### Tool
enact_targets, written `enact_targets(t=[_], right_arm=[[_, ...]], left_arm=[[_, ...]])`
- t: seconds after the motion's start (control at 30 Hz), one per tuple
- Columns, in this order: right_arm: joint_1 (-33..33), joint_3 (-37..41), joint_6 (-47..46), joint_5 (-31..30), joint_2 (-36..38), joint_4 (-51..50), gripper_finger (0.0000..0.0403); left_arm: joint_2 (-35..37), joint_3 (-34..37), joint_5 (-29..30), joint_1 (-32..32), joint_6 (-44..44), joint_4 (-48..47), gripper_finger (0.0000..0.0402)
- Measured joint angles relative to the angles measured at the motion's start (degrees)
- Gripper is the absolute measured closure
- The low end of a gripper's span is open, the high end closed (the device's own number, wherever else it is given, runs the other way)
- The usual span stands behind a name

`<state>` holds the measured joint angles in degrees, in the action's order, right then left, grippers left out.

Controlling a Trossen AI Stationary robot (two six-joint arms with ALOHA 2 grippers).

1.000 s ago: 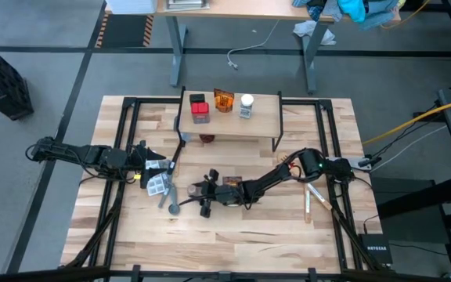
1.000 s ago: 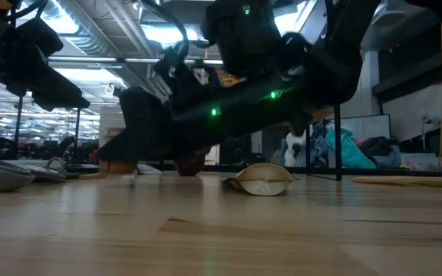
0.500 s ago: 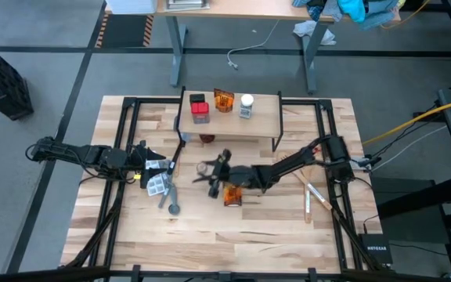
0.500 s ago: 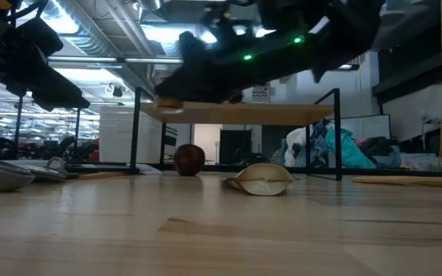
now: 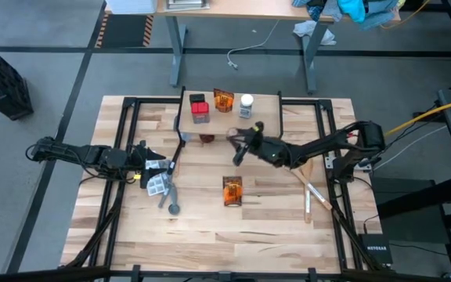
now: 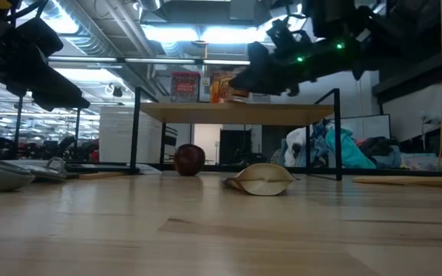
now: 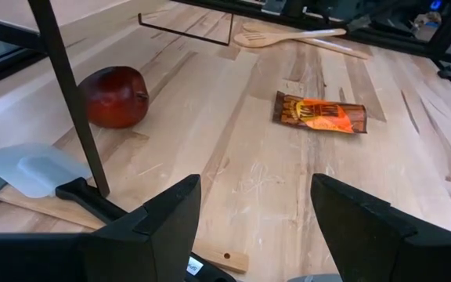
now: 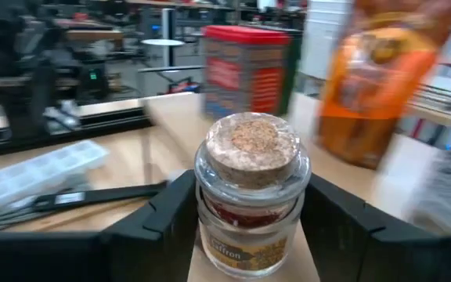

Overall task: Shelf spices
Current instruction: Put the transparent seasoning bottle on the shelf

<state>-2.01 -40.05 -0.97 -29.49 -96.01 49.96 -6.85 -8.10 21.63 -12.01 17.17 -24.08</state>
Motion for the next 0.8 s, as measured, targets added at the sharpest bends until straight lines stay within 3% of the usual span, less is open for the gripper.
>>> enact_targets(t=[0.27,0.5,0.8], right_arm=[[-6.32,5.22,0.0,0.01,5.78,0.08,0.0209],[-10.61,5.55,-0.04,1.11,6.02,-0.1,0.0209],[-11.56,5.55,-0.18,2.28,6.02,-1.63,0.0209]], left_arm=[[-0.16,0.0,0.04,0.0,0.0,0.09,0.0167],[-0.16,0.0,0.04,0.0,0.0,0.11,0.0167],[-0.16,0.0,0.02,0.0,0.0,0.15,0.0167]])
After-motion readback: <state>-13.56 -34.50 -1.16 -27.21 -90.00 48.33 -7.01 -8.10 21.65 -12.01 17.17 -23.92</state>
